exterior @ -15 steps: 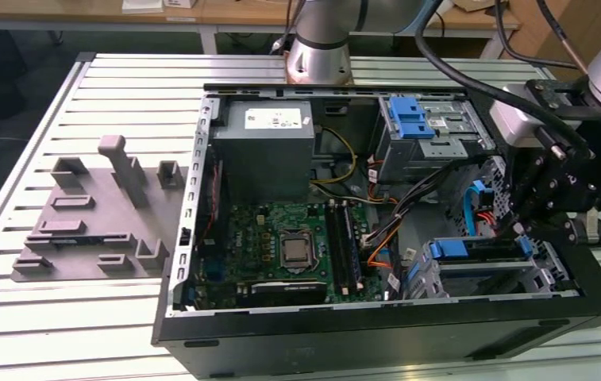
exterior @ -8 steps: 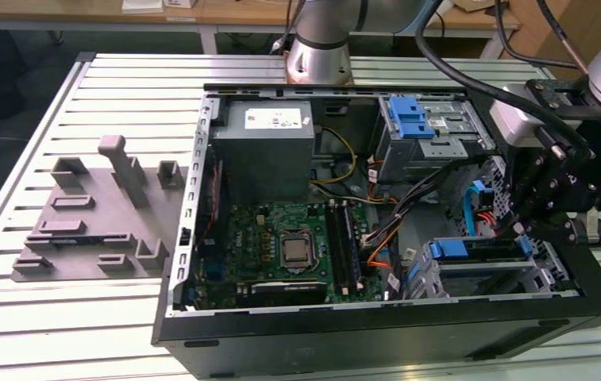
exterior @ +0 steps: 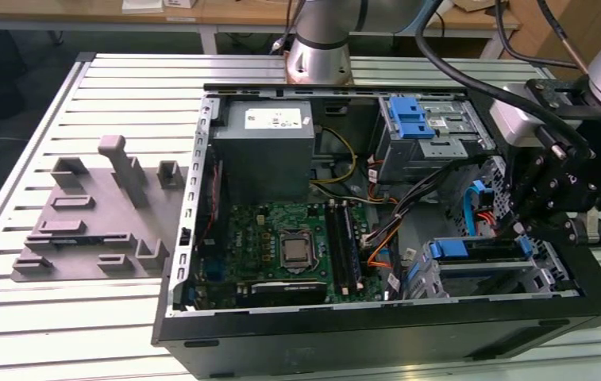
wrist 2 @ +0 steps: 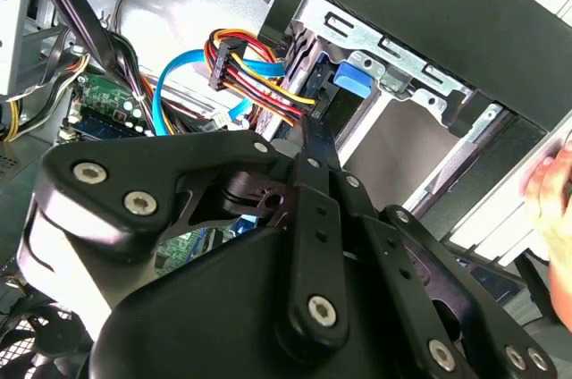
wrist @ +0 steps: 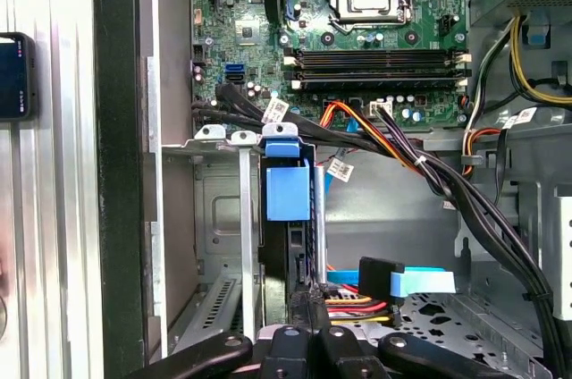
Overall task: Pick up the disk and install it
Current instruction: 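Insert the second disk wire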
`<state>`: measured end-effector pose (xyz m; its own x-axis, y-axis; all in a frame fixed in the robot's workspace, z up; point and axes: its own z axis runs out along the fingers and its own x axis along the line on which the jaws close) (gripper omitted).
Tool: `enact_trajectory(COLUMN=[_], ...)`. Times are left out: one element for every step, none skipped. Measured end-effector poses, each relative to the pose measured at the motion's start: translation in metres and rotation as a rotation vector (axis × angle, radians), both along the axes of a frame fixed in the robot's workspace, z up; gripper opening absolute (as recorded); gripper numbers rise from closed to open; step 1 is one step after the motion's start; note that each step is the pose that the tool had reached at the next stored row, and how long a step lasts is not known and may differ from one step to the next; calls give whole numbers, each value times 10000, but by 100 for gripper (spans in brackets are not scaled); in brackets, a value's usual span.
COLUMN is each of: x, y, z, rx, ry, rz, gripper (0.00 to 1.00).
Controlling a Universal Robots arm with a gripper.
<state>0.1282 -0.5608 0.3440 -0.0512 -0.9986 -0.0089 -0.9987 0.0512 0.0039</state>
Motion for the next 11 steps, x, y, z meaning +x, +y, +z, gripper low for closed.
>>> enact_trajectory(x=[0,0,-3,-10,-22,-37,-57,-80,-104,-126,-147], y=[0,0,0,0,0,0,0,0,0,0,0], z=[0,0,2,2,1,2,1,1,1,1,1], rx=[-1,0,-2,-2,-2,-2,-1,-1,-1,-1,-1], ry=[0,1,0,0,0,0,0,0,-1,-2,-3], rz=[1,0,1,1,0,1,1,0,0,0,1], gripper=[11,11,11,11,11,11,11,11,11,11,11])
